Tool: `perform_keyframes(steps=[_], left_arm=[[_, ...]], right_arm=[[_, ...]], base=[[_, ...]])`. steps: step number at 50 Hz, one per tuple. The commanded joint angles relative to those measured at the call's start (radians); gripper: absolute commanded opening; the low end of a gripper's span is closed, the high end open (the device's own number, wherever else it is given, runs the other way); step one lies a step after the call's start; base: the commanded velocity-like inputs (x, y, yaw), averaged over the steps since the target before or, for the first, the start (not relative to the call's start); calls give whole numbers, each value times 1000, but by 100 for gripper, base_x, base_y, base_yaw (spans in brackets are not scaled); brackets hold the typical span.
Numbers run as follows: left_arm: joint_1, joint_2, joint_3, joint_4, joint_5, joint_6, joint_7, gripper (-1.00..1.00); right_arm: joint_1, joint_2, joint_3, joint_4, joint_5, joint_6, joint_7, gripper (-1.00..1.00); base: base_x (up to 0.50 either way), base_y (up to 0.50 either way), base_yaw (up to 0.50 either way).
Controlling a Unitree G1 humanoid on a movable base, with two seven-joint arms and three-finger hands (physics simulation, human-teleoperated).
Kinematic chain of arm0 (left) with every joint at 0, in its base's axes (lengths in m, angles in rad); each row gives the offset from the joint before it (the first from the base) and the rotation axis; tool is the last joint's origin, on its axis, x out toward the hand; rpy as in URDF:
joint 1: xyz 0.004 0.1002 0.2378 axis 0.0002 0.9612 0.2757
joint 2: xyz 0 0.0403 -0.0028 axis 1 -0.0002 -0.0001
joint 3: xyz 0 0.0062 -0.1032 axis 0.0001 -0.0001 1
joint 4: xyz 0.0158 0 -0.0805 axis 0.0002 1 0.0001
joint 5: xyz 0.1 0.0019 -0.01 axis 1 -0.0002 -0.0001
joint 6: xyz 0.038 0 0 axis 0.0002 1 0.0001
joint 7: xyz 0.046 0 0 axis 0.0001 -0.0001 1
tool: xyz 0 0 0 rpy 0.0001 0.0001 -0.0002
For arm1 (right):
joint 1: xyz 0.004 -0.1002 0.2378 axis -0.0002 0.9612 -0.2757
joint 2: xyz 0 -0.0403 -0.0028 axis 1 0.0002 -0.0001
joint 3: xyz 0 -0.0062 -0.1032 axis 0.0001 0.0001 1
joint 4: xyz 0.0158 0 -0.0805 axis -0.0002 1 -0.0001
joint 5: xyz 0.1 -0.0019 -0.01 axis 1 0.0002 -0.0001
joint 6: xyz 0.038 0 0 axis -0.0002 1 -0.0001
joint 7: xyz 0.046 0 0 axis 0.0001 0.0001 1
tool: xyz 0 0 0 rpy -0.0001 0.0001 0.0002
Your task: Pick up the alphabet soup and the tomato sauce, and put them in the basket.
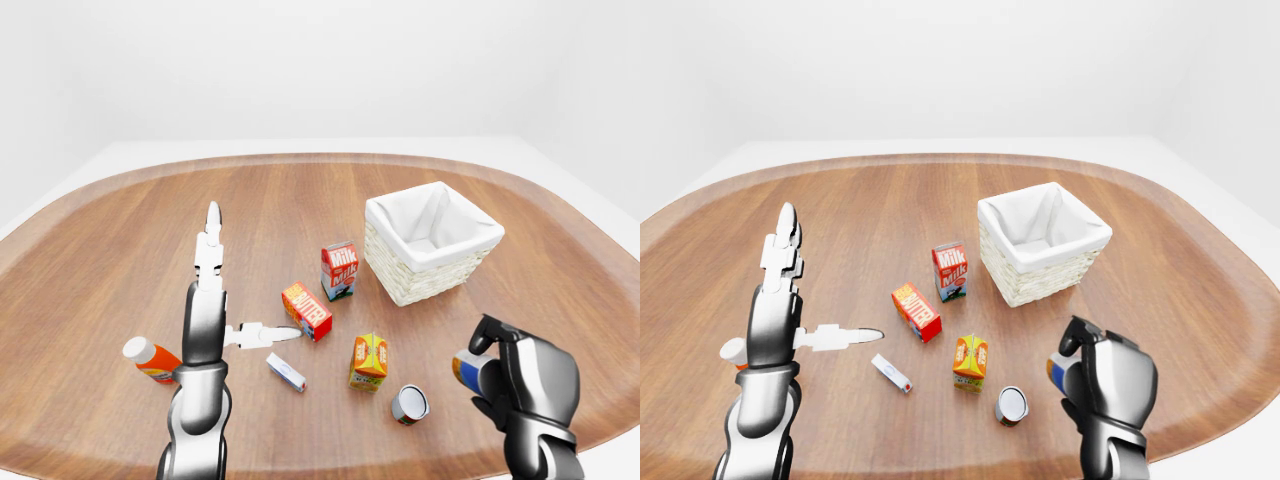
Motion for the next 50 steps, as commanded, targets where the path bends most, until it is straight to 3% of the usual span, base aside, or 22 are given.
perform_keyframes(steps=[1, 19, 32, 50], left_arm=[[1, 0, 0, -4, 3, 0, 1, 100], [0, -1, 4, -4, -5, 0, -1, 100], [2, 0, 1, -2, -3, 0, -2, 100], [3, 0, 0, 0, -4, 0, -4, 100]], right_arm=[[34, 48, -25, -119, 2, 0, 0, -100], [27, 115, -30, -270, 52, 0, 84, -100], [-61, 71, 4, -312, 86, 0, 143, -100], [-199, 31, 118, -428, 83, 0, 274, -100]], base=[[0, 0, 0], [0, 0, 0], [0, 0, 0], [0, 0, 0]])
